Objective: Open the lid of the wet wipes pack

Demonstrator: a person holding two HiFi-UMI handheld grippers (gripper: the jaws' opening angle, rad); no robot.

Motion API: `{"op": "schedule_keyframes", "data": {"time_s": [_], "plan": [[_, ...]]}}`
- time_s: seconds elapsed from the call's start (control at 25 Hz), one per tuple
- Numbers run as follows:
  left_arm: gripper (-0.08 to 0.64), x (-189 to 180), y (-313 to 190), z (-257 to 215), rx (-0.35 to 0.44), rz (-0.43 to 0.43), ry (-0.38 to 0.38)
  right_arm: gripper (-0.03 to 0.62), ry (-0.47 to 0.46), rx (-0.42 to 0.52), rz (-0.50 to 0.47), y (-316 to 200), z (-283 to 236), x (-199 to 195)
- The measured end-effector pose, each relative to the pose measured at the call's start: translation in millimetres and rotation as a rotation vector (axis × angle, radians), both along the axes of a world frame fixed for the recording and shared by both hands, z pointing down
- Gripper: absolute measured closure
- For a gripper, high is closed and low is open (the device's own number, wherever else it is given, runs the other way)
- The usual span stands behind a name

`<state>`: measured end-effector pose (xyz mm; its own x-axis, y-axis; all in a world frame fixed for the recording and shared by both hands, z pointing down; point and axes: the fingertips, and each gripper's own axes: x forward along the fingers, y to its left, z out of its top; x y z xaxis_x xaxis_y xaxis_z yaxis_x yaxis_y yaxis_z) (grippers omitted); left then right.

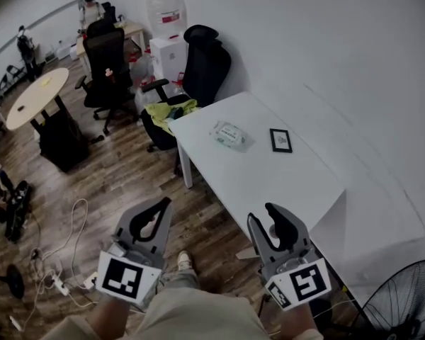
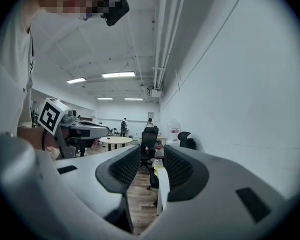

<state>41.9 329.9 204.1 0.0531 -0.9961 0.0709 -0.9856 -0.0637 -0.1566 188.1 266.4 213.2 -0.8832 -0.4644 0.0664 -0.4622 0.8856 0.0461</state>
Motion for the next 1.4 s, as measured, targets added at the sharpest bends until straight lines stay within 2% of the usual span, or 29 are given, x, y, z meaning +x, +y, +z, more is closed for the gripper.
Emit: {"op": "schedule_keyframes", "data": {"time_s": [0.32, 0.56, 0.76, 1.08, 1.24, 1.4], "plan": [[0.538, -102, -80, 9, -0.024, 0.035, 0.006, 0.443, 0.041, 0.015, 0.071, -78, 4, -88], [0.538, -147, -129, 20, -0.044, 0.095, 0.001, 0.442, 0.076, 0.032, 0.115, -120, 12, -139], [0.538, -170, -163, 27, -0.045, 0.130, 0.007, 0.440, 0.091, 0.025, 0.151, -150, 16, -160], [0.538, -182, -230, 52, -0.095, 0.186, 0.023, 0.439, 0.133, -0.020, 0.204, -215, 46, -172], [0.538, -191, -274, 66, -0.126, 0.208, 0.006, 0.438, 0.131, -0.045, 0.202, -258, 64, -186], [0.537, -203, -328, 81, -0.157, 0.193, 0.012, 0.433, 0.107, -0.058, 0.181, -311, 81, -204]]}}
